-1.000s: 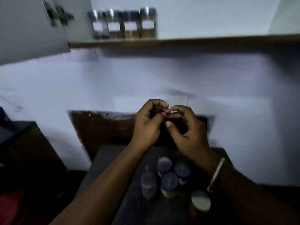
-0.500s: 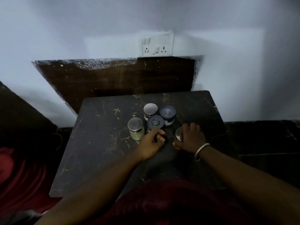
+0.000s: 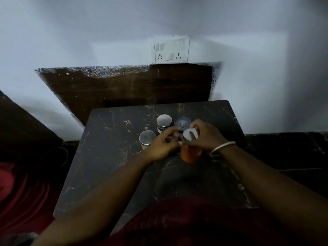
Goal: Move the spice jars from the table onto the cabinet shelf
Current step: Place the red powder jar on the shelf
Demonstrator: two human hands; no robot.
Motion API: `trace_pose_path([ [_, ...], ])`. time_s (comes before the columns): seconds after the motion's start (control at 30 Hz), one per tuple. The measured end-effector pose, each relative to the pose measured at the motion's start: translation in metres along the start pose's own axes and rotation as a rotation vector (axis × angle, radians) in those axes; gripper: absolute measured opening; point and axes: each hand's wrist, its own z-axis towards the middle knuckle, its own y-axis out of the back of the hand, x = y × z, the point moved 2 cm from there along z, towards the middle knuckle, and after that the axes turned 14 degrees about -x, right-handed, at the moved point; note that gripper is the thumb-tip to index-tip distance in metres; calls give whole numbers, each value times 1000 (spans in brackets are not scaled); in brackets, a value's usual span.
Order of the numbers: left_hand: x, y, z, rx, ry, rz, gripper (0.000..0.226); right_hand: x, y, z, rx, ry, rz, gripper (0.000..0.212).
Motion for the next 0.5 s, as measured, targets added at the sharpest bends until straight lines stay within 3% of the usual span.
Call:
trace_pose_path([
  [0.1, -46, 16, -1, 36, -64, -89, 50, 54, 50, 10, -10, 46, 190, 48],
  [0.17, -79, 23, -2, -19, -164, -170, 51, 89, 80, 10, -106, 110, 315, 52],
  [0.27, -125, 30, -8, -148, -267, -339, 72, 133, 112, 2, -276, 222, 558, 53],
  [0.4, -164, 38, -21, -92, -82, -815, 70, 157, 131, -15, -329, 272, 963, 34],
  [0.5, -180, 37, -28, 5, 18, -1012, 75, 162, 123, -23, -282, 303, 1084, 43],
])
